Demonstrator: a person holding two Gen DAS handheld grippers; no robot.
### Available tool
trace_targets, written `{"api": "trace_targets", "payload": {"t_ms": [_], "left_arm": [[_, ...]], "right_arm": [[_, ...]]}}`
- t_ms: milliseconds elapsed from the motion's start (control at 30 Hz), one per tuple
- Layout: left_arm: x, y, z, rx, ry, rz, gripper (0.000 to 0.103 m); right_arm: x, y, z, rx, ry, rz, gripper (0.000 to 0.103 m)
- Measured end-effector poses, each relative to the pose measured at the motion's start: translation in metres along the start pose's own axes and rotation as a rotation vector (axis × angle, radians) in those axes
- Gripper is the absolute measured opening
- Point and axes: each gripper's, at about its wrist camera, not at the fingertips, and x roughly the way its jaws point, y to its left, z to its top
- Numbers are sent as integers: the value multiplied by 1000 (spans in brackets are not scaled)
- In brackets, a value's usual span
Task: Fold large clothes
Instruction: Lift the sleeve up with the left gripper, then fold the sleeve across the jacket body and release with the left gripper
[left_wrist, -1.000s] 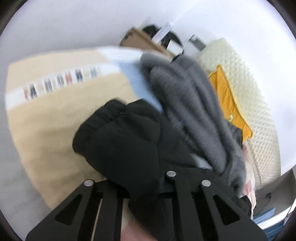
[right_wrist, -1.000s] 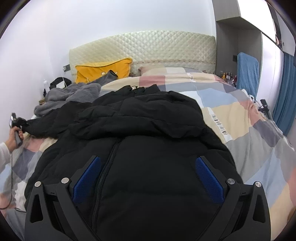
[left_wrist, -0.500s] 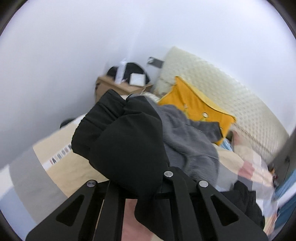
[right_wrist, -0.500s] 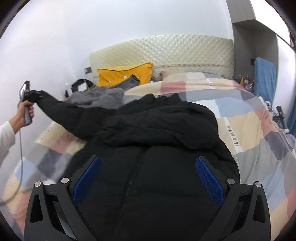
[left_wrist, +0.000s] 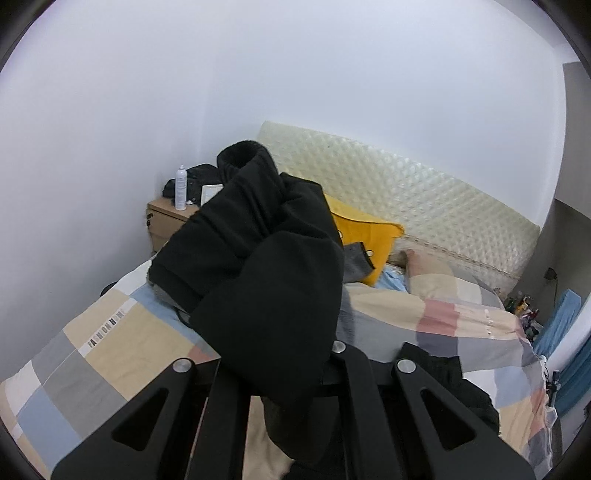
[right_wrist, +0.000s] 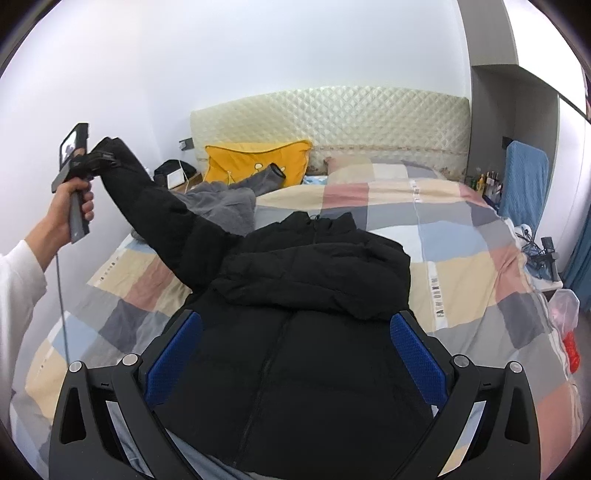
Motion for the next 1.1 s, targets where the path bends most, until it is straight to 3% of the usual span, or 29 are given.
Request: {"api": "trace_targets", "payload": {"t_ms": [167, 333, 567, 833, 967, 1100], "left_arm": [[-19, -41, 0, 51, -14, -9, 6], [-31, -95, -7, 126, -19, -63, 6], [-20, -177, -33, 216, 12, -168, 6], [8, -282, -99, 276, 112, -331, 6], [30, -339, -148, 369, 164, -288, 6], [47, -375, -195, 458, 208, -304, 6]], "right_arm": [[-14, -3, 8, -30, 8, 16, 103], [-28, -18, 15, -39, -47, 27, 103], [-2, -51, -4, -13, -14, 2, 103], [12, -101, -3, 16, -28, -59, 103], [16, -121, 2, 2, -38, -80, 103], [29, -144, 2, 2, -55, -92, 103]]}}
